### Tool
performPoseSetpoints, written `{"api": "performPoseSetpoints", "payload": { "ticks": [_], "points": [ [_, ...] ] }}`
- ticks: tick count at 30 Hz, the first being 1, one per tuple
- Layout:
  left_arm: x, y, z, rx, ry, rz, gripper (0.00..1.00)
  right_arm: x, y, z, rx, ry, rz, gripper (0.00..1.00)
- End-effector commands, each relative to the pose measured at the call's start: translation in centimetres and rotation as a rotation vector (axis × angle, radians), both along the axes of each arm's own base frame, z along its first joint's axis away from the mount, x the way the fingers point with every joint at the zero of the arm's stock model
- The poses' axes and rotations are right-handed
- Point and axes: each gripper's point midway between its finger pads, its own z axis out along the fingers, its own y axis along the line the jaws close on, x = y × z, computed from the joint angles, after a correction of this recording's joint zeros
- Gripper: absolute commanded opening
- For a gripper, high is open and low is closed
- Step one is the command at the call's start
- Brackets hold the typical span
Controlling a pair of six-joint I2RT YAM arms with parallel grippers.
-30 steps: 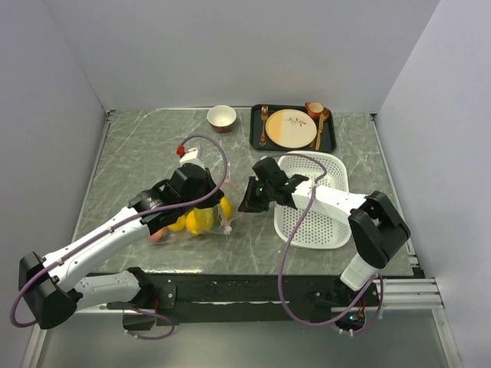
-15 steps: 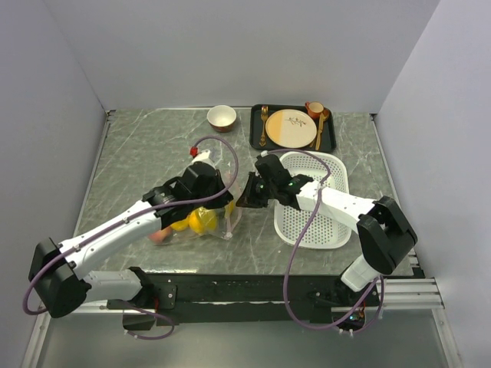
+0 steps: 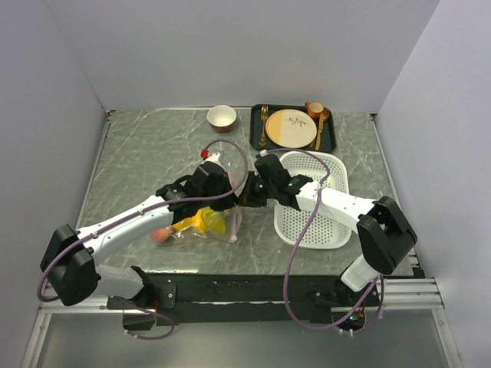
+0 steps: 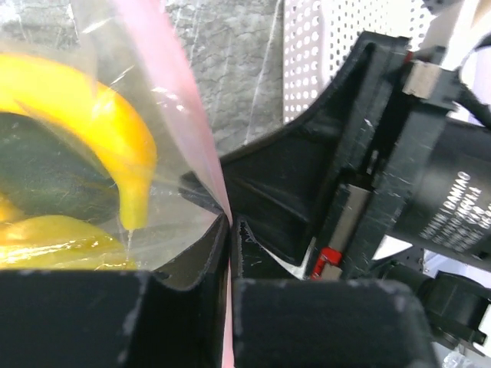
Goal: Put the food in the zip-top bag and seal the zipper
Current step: Zip the zipper food storage bag at the center of the board.
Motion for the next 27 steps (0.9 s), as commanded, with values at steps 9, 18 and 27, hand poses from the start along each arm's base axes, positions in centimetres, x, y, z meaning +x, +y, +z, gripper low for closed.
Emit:
{"api": "performPoseSetpoints", "payload": {
  "ticks": [9,18,27],
  "points": [
    [0.6,1.2,4.5,-0.101,-0.111,0.1,0.63,0.3,0.3,1.8,0.023,-0.039,-0.012,0.04],
    [-2.3,4.9,4.8,-0.168,-0.125,0.202,0.7,0.6,0.0,1.7,0.017,-0.033,-0.055,0.05],
    [-7.0,5.0,1.4,-0.322,-0.032,0.246,0.69,2.1,-0.2,2.8,0.053,-0.049,-0.151,0.07]
  ]
}}
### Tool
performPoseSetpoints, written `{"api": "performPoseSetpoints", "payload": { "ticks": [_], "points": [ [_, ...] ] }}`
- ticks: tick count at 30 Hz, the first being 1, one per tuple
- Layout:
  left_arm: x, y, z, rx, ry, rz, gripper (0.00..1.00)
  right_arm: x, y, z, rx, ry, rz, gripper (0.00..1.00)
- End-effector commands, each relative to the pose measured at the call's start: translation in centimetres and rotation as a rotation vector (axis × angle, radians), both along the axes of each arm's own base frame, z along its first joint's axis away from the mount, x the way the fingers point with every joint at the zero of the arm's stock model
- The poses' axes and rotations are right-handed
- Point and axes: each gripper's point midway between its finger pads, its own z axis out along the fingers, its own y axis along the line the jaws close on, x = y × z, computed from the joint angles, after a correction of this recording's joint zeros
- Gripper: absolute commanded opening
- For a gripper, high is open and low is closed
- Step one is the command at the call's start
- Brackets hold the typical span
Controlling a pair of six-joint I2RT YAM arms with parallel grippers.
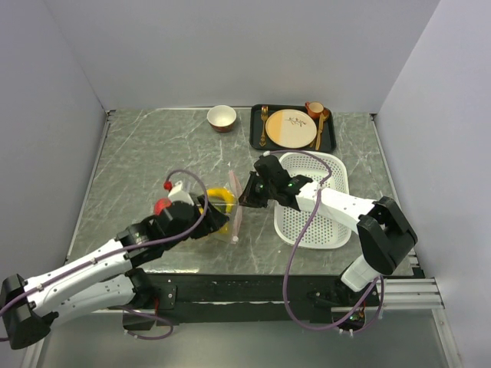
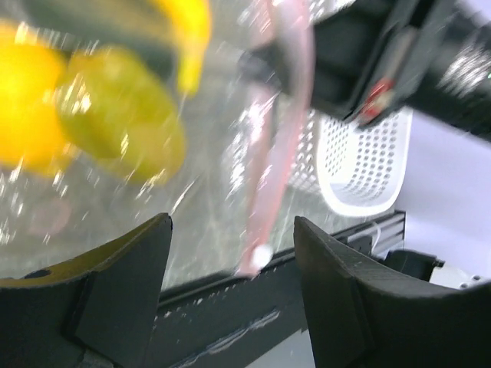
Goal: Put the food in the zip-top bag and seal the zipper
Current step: Zip the zipper food storage bag at the center of the board.
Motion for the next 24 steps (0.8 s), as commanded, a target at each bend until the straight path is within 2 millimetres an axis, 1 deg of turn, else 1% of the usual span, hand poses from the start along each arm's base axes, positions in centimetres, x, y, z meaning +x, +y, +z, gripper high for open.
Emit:
{"api": "performPoseSetpoints", "payload": {
  "ticks": [1,3,4,5,8,10,11,12,17,18,19,20,21,23,24],
  "points": [
    [-0.6,-0.5,0.8,-0.132,0.009,0.061,0.69,2.0,0.5,3.6,0.08,-0.086,-0.08,0.06],
    [-1.3,-0.9,0.2,-0.13,0.025,0.047,0.69,2.3,0.6,3.3,0.076,-0.087,-0.09,0.06],
    [-1.4,-0.9,-0.1,-0.129,0.036,0.064,0.69,2.5,0.7,3.4,0.086,-0.09,-0.093,0.07],
    [-2.1,-1.3,-0.5,-0.123,0.047,0.044,0.69,2.6,0.7,3.2,0.088,-0.088,-0.093,0.06],
    [-3.1,-2.1,-1.2,-0.127,0.064,0.044,0.68,2.6,0.9,2.9,0.101,-0.081,-0.097,0.07],
    [-3.6,-2.6,-1.6,-0.138,0.082,0.055,0.68,2.5,0.9,3.0,0.113,-0.085,-0.1,0.07],
    [-3.4,-2.5,-1.8,-0.132,0.073,0.076,0.68,2.5,0.8,3.1,0.116,-0.088,-0.102,0.06],
    [-4.0,-2.9,-2.0,-0.131,0.076,0.066,0.68,2.5,0.8,3.2,0.12,-0.092,-0.104,0.06],
    [-4.3,-3.0,-3.1,-0.142,0.094,0.156,0.67,2.1,0.7,2.9,0.133,-0.089,-0.102,0.07],
    [-3.9,-2.6,-2.9,-0.153,0.075,0.191,0.67,2.1,0.7,3.1,0.142,-0.096,-0.1,0.07],
    [-3.8,-2.7,-2.6,-0.188,0.076,0.208,0.67,2.0,0.6,2.8,0.139,-0.09,-0.102,0.07],
    [-3.6,-2.4,-2.9,-0.194,0.07,0.222,0.67,1.9,0.5,2.6,0.139,-0.087,-0.104,0.07],
    [-3.4,-2.2,-2.5,-0.227,0.063,0.24,0.67,1.6,0.4,2.5,0.14,-0.086,-0.1,0.07],
    [-3.2,-2.0,-2.7,-0.261,0.058,0.259,0.67,1.5,0.3,2.4,0.144,-0.084,-0.101,0.07],
    [-3.2,-1.9,-2.3,-0.292,0.056,0.265,0.67,1.5,0.3,2.4,0.146,-0.084,-0.102,0.07]
  ]
}}
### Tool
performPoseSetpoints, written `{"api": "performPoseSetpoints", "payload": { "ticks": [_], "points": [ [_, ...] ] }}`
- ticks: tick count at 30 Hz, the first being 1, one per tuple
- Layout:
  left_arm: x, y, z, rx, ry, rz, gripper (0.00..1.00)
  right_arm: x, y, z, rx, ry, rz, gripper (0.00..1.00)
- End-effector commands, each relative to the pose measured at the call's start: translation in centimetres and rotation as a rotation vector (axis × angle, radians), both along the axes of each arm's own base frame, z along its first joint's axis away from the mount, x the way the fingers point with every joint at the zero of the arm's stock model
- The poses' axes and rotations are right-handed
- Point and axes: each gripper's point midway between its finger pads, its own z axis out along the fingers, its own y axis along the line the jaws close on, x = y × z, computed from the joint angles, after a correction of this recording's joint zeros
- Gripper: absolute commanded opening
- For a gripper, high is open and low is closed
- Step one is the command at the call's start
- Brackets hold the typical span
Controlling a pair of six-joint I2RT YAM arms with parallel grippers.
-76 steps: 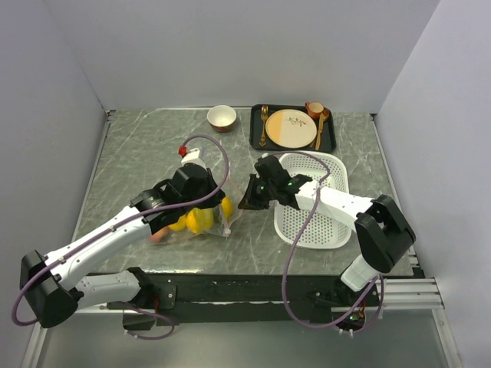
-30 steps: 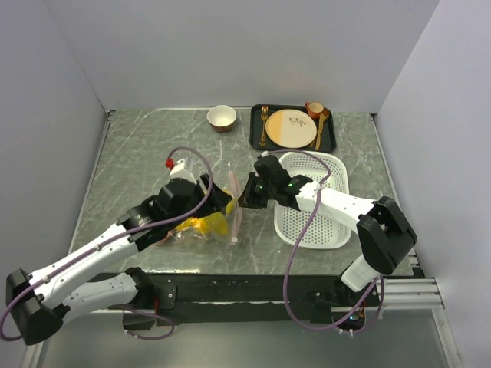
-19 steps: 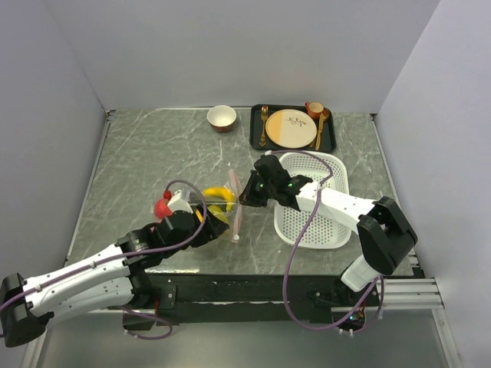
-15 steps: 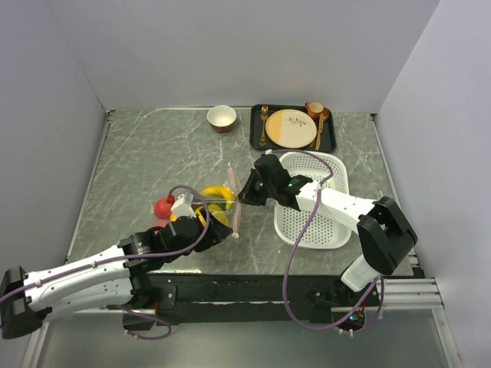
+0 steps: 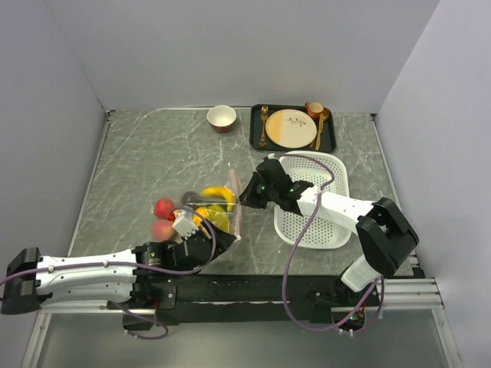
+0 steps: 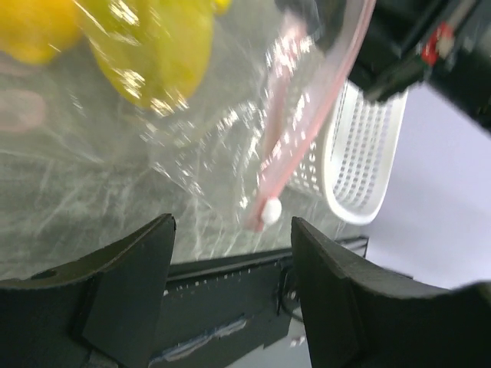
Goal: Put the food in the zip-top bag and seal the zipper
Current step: Zip the zipper food storage bag at the center of the board.
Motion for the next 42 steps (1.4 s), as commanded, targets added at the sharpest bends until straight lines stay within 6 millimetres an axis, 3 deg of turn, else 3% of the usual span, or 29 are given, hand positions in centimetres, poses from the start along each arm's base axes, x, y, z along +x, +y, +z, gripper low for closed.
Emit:
{"api": "performPoseSetpoints", "payload": {
  "ticks": [1,4,12,19,30,35,42],
  "points": [
    [1.7,0.8,1.7,-0.153,-0.043,0.139,0.67,0.5,0.2,2.7,0.071,-0.073,-0.018,0.07],
    [1.8,1.4,0.9,-0.168,-0.034,0.168,0.66,0.5,0.0,2.8,0.072,-0.074,-0.022,0.07],
    [1.9,0.2,0.6,-0.197,-0.034,0.16,0.64,0.4,0.7,4.6,0.109,-0.091,0.008,0.08],
    [2.3,0.0,0.5,-0.2,-0.032,0.183,0.61,-0.7,0.6,4.8,0.133,-0.076,0.037,0.08],
    [2.4,0.4,-0.3,-0.205,0.003,0.234,0.42,-1.4,0.3,5.3,0.145,-0.088,0.048,0.09],
    [2.5,0.5,0.2,-0.21,-0.002,0.246,0.24,-1.7,0.4,4.8,0.138,-0.076,0.062,0.09],
    [2.5,1.2,-0.1,-0.218,0.004,0.264,0.09,-1.9,0.5,3.9,0.112,-0.064,0.076,0.1]
  ]
}}
